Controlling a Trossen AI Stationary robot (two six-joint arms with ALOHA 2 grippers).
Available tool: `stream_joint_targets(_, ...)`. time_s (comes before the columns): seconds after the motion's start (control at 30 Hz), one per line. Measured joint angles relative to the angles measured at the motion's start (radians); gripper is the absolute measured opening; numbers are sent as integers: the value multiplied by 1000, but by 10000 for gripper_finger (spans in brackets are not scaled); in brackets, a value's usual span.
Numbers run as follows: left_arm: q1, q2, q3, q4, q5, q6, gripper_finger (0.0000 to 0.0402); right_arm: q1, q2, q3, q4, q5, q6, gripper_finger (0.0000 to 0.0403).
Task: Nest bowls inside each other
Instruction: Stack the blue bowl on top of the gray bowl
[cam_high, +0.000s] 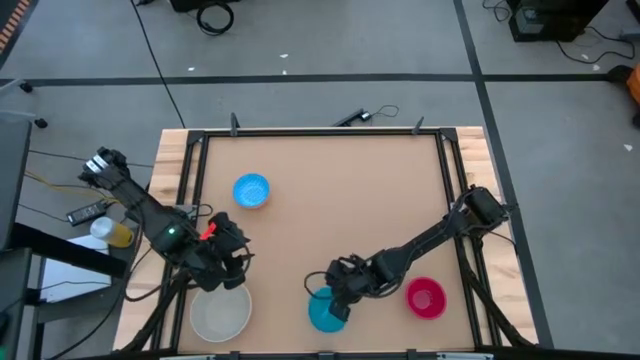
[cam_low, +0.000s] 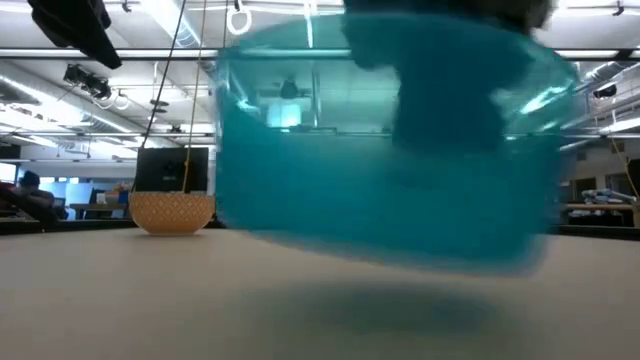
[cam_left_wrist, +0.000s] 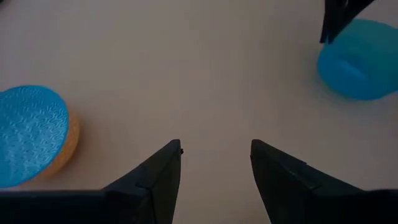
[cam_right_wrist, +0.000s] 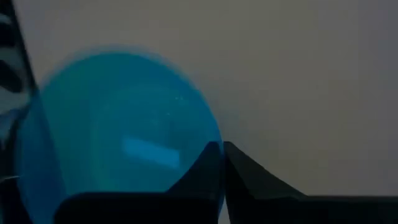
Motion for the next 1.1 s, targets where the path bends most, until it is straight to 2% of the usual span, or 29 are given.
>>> stream_joint_targets(0.3, -4, -68, 0, -47, 0, -74, 196, -81, 122, 288, 46, 63, -320, 8)
stream_joint_targets(0.47, -5, -134, 0, -106, 0, -94, 196, -136, 248, 491, 204, 89, -504, 7)
stream_joint_targets(0.6, -21, -191, 0, -131, -20, -94, 196, -177, 370, 650, 365, 29, -584, 7)
stream_joint_targets(0.9, -83, -237, 1, -150, -71, -95, 196, -205, 647, 996, 375, -67, -662, 7)
stream_joint_targets(1.0, -89, -233, 1, -151, -72, -96, 196, -211, 670, 998, 463, -109, -688, 7)
stream_joint_targets(1.1, -89, -232, 1, -150, -72, -104, 196, -221, 687, 992, 454, -137, -697, 7)
